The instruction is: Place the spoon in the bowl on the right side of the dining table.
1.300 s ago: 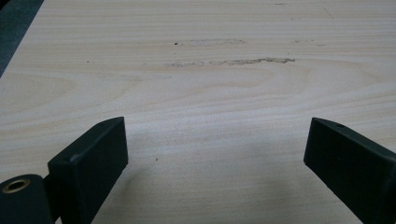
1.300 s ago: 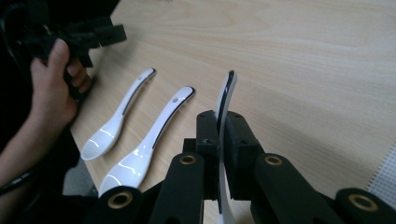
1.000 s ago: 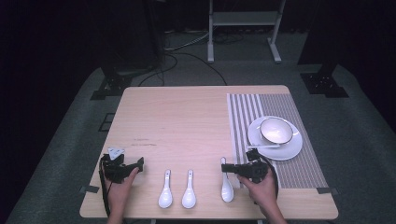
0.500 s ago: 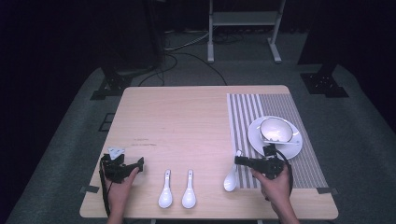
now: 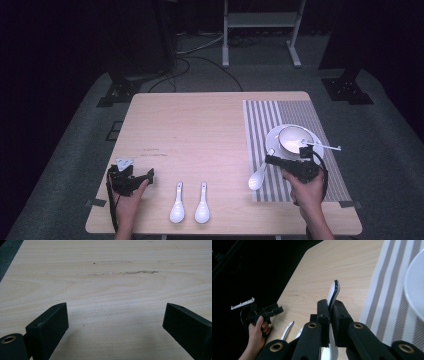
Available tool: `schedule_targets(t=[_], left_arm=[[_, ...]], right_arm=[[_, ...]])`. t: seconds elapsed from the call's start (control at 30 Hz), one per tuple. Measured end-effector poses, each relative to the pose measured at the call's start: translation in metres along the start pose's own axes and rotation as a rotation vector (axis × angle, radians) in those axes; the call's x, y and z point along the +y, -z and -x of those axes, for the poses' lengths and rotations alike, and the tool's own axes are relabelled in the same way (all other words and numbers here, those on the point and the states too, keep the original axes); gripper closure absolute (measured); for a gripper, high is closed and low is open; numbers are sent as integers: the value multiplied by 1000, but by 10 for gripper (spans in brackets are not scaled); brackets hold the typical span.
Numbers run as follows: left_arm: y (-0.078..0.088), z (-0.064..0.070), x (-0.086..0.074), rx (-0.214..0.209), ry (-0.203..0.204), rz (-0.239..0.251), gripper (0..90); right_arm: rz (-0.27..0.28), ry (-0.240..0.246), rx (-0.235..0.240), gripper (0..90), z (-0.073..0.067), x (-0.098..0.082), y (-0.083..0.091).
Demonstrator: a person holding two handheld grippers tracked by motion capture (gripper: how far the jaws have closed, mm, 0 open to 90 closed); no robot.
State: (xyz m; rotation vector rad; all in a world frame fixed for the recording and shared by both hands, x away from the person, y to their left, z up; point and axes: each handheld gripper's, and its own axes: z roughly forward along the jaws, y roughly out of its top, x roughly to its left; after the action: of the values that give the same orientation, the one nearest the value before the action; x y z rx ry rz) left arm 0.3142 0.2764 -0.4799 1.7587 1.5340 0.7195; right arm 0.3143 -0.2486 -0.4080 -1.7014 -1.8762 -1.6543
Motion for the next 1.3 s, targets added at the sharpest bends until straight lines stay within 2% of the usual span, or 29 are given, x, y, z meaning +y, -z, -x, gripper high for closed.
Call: schedule_targets(t=[0.37,0.63,0.7,1.07,1.3], left_arm=[[0,0,0,1,-1,1,51],[0,0,0,0,-1,3,51],[0,0,0,0,1,3,51],[0,0,0,-1,0,3,51],[0,0,0,-1,0,2,51]], right_arm=[[98,-63,-50,852,14,27,25],[137,-93,-87,851,23,42,35],[164,-110,-99,851,26,48,40],[253,-135,-164,851,35,61,52],[304,-187,-196,851,47,66,59]])
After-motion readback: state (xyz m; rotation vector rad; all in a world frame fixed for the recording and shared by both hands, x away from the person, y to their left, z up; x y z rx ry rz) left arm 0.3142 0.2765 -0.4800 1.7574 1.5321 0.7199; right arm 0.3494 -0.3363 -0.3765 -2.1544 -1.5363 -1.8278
